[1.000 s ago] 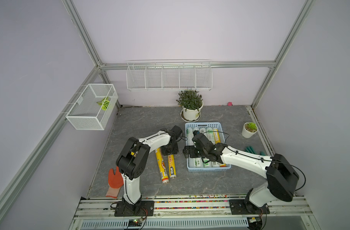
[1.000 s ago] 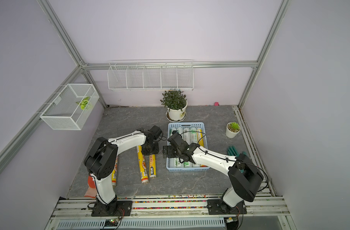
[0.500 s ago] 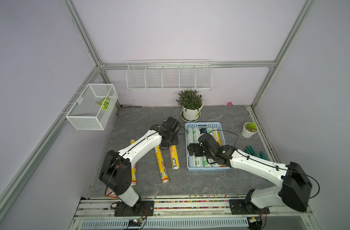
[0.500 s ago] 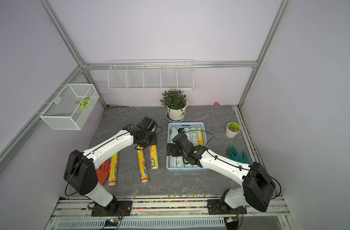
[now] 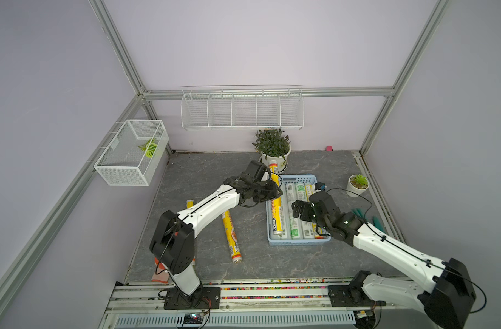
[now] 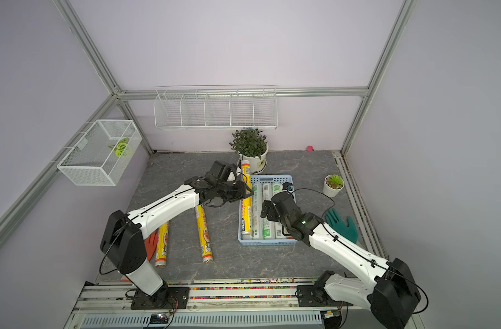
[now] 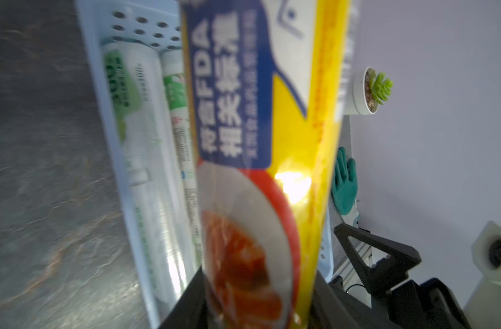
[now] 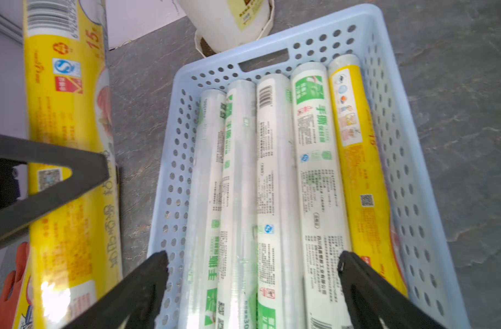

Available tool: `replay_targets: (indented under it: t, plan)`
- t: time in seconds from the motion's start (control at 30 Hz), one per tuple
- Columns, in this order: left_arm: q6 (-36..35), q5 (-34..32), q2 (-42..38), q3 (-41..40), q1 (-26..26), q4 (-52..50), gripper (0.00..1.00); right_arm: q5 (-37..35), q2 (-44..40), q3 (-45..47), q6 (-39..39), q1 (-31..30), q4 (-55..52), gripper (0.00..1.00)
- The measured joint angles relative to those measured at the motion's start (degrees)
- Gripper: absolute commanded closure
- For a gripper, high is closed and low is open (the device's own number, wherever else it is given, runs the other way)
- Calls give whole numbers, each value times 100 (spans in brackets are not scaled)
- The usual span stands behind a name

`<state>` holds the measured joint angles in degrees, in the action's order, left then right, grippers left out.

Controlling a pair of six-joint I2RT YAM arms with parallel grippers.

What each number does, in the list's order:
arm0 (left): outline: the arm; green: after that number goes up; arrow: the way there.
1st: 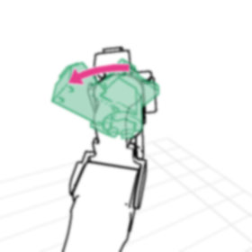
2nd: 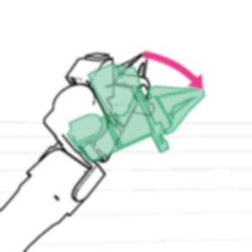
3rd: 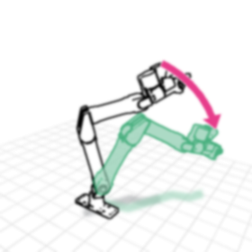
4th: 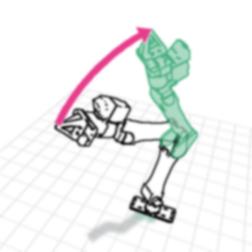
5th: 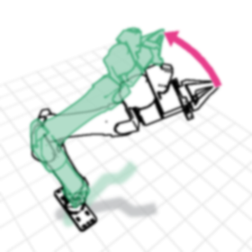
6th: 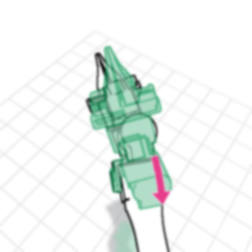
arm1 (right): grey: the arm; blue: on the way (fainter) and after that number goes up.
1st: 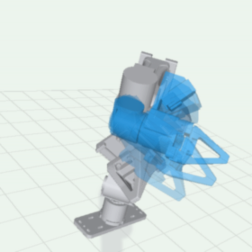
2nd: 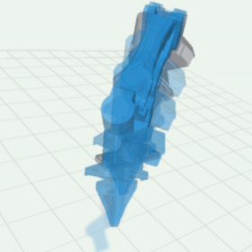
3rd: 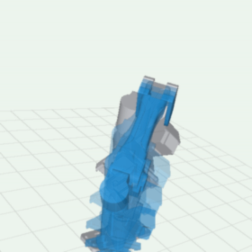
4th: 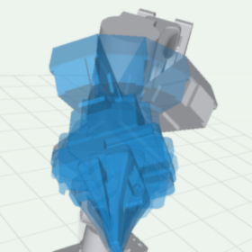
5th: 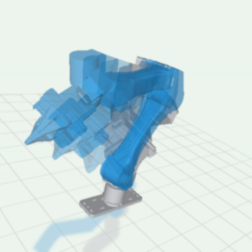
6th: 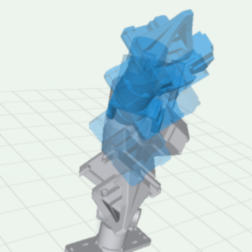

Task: Put the plastic wrap into the basket
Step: Place the plastic wrap in the basket.

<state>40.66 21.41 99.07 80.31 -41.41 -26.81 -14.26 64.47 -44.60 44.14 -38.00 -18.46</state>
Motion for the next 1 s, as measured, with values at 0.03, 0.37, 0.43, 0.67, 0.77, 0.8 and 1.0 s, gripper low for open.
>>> replay_targets:
  t: [0.03, 0.37, 0.43, 0.67, 0.77, 0.8, 1.0]
  plan:
    - [33, 98, 98, 70, -50, 50, 78, 63, -101, 81, 20, 94, -35, 2]
    - [597, 568, 925, 398, -258, 470, 77, 704, -962, 636, 81, 1082, -216, 1]
    - [680, 566, 1117, 557, -306, 450, 77, 975, -1062, 723, 50, 1410, -227, 1]
    - [776, 496, 1851, 1547, -492, 48, 76, 1849, -1078, 835, -94, 2199, -396, 2]
    - [776, 361, 2105, 1954, -557, -247, 75, 1993, -1067, 835, -157, 2293, -463, 2]
    - [776, 310, 2149, 2022, -570, -337, 75, 2020, -1067, 835, -175, 2304, -476, 2]
    - [826, 138, 2385, 2240, -645, -767, 73, 2087, -1069, 914, -177, 2304, -487, 2]
